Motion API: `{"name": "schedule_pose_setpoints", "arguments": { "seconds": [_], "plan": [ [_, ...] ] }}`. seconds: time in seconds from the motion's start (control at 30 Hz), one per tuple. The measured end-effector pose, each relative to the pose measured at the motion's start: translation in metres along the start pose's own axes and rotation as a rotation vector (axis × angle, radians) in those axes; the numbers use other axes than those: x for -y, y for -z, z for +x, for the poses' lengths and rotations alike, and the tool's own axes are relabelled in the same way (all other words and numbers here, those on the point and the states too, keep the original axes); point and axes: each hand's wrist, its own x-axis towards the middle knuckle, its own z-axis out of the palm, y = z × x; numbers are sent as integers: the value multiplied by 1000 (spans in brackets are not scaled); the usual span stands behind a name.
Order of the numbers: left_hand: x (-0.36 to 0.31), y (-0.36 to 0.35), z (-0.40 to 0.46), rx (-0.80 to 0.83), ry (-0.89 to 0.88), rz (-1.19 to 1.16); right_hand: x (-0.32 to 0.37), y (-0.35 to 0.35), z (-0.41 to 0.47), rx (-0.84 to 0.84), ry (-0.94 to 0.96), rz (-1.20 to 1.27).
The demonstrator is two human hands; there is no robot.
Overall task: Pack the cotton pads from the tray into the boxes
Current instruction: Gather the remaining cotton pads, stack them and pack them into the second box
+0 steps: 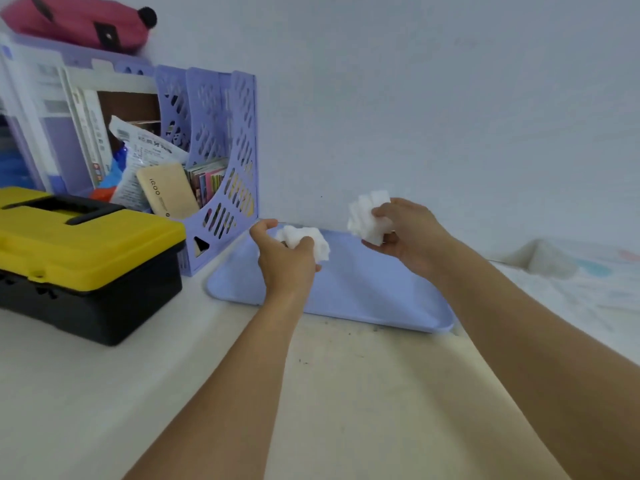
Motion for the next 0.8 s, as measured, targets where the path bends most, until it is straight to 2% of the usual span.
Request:
{"name": "schedule_pose_setpoints", "arguments": {
  "seconds": [0.1,0.17,0.4,0.47,0.57,0.8],
  "plan": [
    [-4,-16,-23,296,3,-36,15,21,-40,189,8,40],
    [-8,-28,-38,451,20,-59,18,39,-58,221,16,21],
    [-16,-36,-63,767,152,-66,22,76,-65,248,47,-125],
    [-18,-38,-67,792,224,-107,26,84,-64,252,54,-152],
    [-18,-41,-70,739,374,-206,27,93,-59,255,47,-188],
    [-19,-41,-73,751,341,-130,24,97,-56,291,27,-268]
  ]
}}
